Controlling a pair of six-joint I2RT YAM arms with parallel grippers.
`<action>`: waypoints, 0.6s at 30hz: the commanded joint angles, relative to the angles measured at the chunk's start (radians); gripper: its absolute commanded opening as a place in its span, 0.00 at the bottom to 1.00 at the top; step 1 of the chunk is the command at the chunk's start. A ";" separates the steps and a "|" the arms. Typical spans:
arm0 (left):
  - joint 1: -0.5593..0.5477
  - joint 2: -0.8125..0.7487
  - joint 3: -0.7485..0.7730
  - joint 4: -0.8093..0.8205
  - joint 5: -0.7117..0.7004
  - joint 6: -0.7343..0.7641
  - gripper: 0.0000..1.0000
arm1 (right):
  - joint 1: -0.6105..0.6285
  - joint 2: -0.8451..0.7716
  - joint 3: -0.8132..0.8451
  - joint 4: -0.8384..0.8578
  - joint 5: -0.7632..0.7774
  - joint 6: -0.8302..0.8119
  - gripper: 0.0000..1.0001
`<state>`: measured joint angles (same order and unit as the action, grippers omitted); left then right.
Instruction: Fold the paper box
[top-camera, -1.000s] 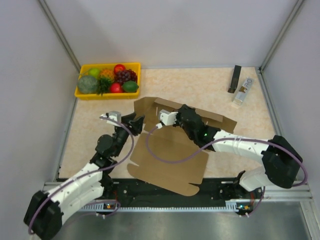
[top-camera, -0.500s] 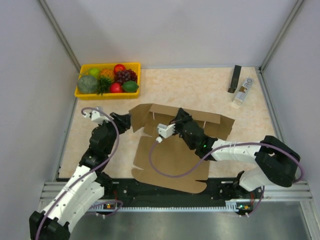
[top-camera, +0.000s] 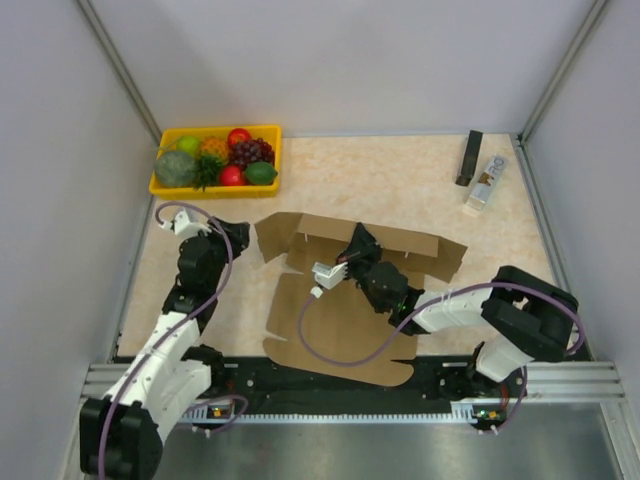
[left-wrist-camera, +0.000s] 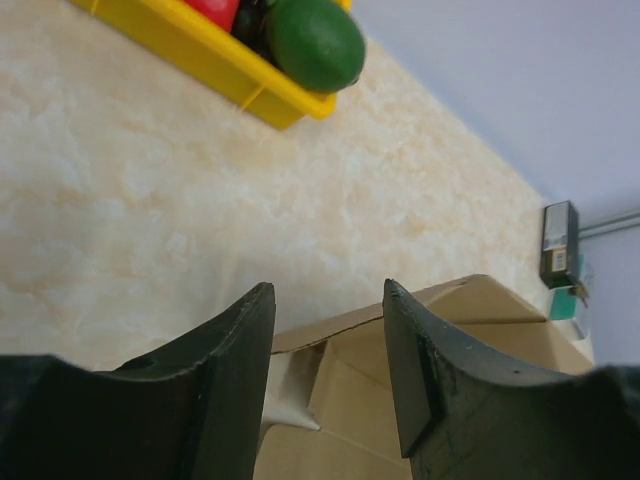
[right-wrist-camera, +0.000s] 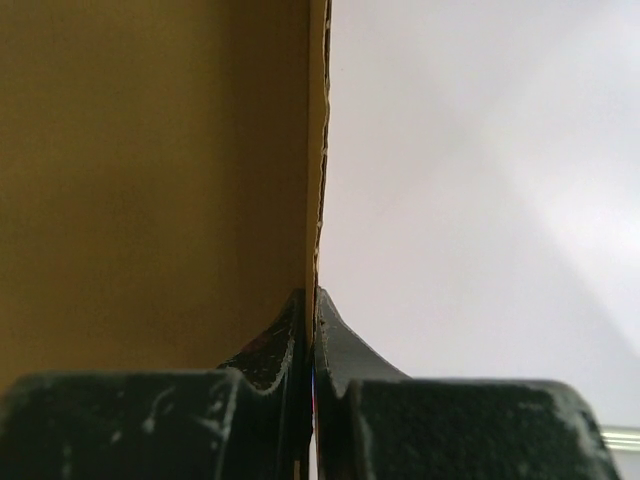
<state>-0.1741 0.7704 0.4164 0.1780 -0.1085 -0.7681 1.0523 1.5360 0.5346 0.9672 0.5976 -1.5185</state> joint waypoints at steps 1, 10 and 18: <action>0.012 0.110 -0.030 0.119 0.010 0.004 0.52 | 0.034 0.018 -0.019 0.048 0.001 -0.011 0.00; 0.045 0.305 -0.019 0.288 0.033 0.006 0.37 | 0.034 -0.019 -0.013 0.008 -0.019 0.017 0.00; 0.047 0.507 0.088 0.328 0.398 0.088 0.25 | 0.020 -0.016 -0.007 0.008 -0.042 0.027 0.00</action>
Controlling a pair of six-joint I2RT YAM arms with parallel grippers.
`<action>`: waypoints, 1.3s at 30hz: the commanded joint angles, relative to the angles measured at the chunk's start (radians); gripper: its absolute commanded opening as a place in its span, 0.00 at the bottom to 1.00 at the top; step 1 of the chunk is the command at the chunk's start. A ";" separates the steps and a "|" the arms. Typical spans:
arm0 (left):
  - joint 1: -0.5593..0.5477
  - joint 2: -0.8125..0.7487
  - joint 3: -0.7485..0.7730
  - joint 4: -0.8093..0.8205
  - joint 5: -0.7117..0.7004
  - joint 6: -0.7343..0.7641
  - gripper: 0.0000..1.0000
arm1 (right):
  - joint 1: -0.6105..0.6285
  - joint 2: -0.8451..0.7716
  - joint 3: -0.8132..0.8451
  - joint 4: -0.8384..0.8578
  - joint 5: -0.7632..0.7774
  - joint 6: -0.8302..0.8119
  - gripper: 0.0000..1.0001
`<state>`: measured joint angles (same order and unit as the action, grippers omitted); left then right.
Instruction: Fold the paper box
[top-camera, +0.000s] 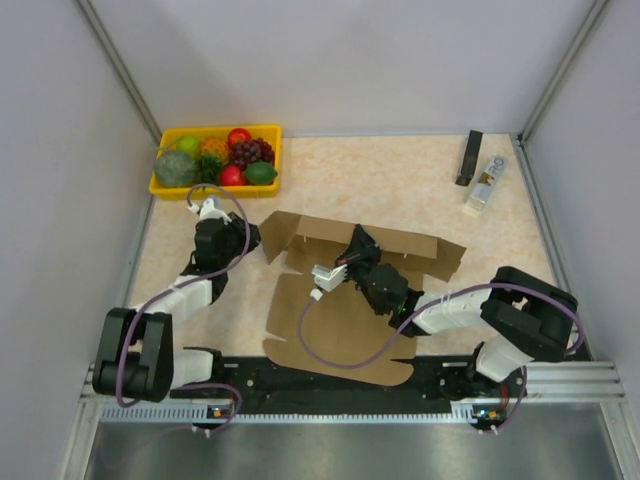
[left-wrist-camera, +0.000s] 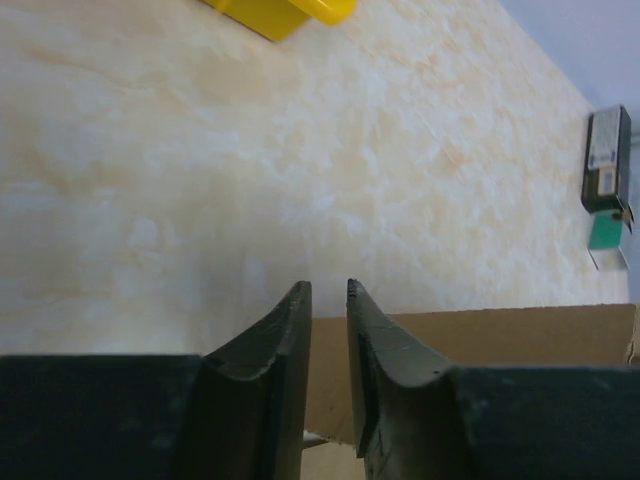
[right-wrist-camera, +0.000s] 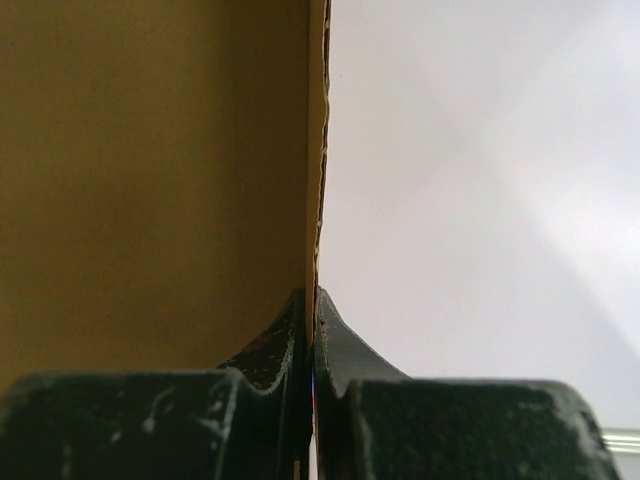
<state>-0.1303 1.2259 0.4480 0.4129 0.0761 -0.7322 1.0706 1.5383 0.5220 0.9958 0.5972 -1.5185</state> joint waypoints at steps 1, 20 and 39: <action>0.003 0.056 0.058 0.089 0.235 0.053 0.23 | -0.001 -0.023 0.010 -0.031 -0.046 0.027 0.00; 0.001 -0.080 0.014 0.038 0.423 0.053 0.28 | -0.018 -0.023 0.049 -0.105 -0.083 0.066 0.00; -0.216 -0.450 -0.158 0.003 0.042 0.252 0.65 | -0.028 -0.040 0.050 -0.117 -0.093 0.084 0.00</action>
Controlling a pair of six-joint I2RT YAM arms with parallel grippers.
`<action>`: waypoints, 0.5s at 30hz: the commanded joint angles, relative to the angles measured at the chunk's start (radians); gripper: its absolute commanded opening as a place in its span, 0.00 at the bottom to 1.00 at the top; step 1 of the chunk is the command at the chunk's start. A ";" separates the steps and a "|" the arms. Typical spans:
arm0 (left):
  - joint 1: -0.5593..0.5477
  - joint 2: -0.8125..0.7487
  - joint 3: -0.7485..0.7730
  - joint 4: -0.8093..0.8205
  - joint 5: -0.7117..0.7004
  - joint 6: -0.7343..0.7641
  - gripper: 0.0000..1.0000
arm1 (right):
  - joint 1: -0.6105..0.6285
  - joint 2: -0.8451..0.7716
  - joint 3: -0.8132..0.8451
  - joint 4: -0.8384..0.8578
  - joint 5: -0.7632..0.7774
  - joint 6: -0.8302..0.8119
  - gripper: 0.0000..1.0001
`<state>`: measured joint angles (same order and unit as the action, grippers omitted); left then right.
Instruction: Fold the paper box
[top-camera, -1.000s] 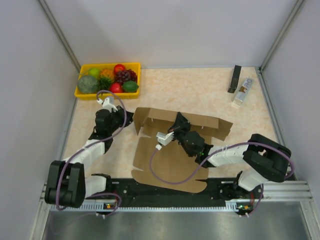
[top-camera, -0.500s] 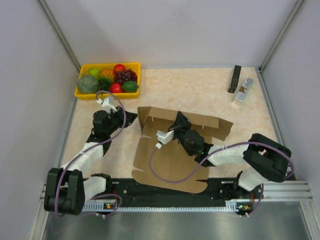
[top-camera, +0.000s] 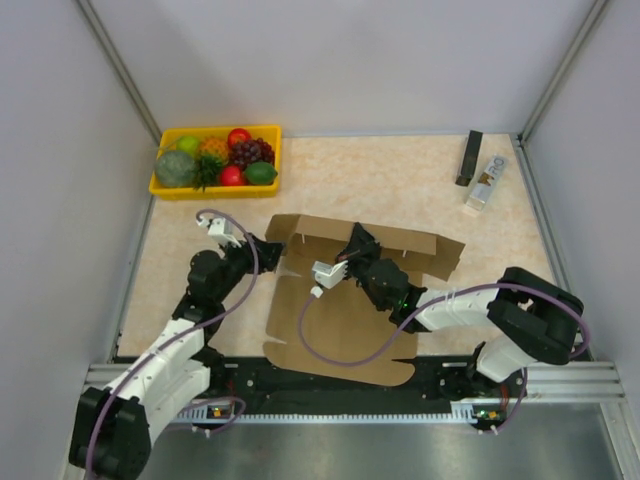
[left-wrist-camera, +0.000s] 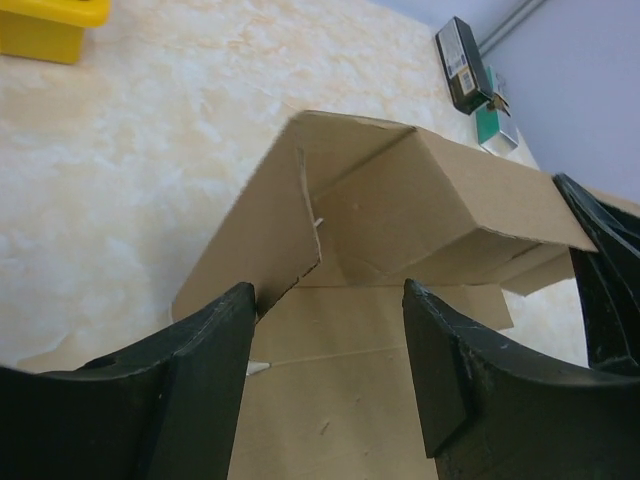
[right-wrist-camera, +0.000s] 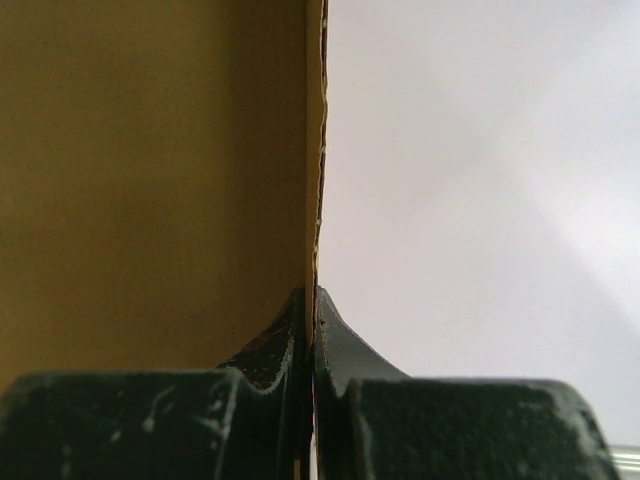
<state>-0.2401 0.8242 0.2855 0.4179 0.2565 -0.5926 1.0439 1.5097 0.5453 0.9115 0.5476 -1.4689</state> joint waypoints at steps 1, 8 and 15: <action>-0.125 -0.059 0.001 -0.004 -0.189 0.119 0.64 | -0.001 -0.013 0.027 -0.036 -0.043 0.038 0.00; -0.185 -0.017 0.038 -0.054 -0.361 0.181 0.60 | -0.001 -0.032 0.027 -0.045 -0.043 0.041 0.00; -0.197 0.056 0.058 -0.062 -0.430 0.209 0.48 | -0.001 -0.040 0.031 -0.057 -0.044 0.041 0.00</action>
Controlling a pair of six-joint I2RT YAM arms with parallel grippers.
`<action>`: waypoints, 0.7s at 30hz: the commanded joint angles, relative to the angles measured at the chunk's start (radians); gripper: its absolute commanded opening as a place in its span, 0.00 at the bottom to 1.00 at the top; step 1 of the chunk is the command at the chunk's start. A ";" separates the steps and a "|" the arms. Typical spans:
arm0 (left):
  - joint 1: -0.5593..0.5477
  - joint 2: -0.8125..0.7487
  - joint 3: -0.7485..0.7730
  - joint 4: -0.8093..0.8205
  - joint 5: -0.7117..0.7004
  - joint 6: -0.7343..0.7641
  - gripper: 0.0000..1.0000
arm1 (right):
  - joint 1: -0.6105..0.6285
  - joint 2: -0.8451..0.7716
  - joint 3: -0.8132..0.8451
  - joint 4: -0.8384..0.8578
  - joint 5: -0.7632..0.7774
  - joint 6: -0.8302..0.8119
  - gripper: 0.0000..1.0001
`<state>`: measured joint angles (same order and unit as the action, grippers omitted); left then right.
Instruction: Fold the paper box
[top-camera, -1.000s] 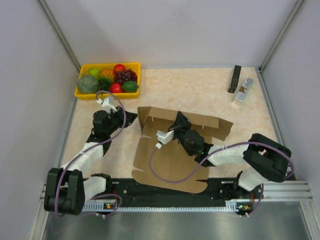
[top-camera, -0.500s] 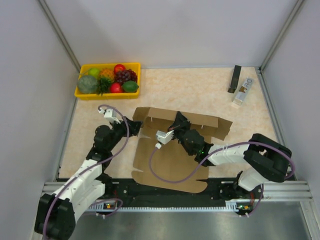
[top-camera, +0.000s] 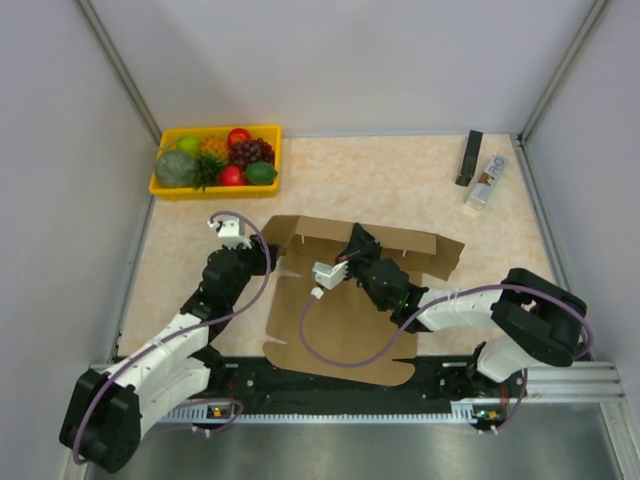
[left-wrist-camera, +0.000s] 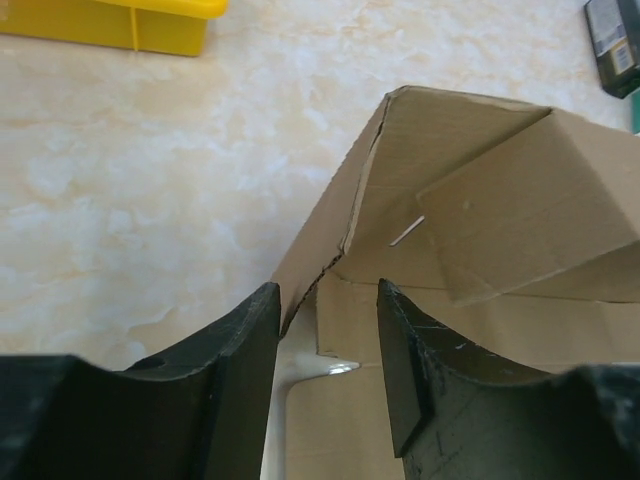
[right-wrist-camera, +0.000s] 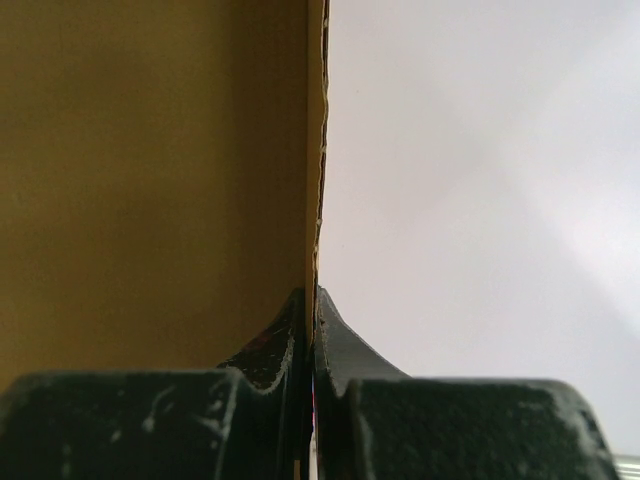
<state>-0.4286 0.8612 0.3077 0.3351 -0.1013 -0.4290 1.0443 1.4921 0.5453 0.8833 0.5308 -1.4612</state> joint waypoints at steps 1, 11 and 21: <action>-0.009 0.035 0.039 0.025 -0.069 0.050 0.44 | -0.001 -0.024 0.031 -0.032 -0.028 0.036 0.00; -0.030 0.018 0.114 -0.027 0.024 0.096 0.00 | -0.001 0.004 0.047 -0.032 -0.028 0.019 0.00; -0.036 -0.071 0.116 -0.125 0.170 -0.028 0.00 | 0.005 -0.003 0.038 -0.050 -0.022 0.012 0.00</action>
<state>-0.4534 0.8043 0.3733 0.1490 -0.0566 -0.3702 1.0389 1.4921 0.5594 0.8669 0.5343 -1.4620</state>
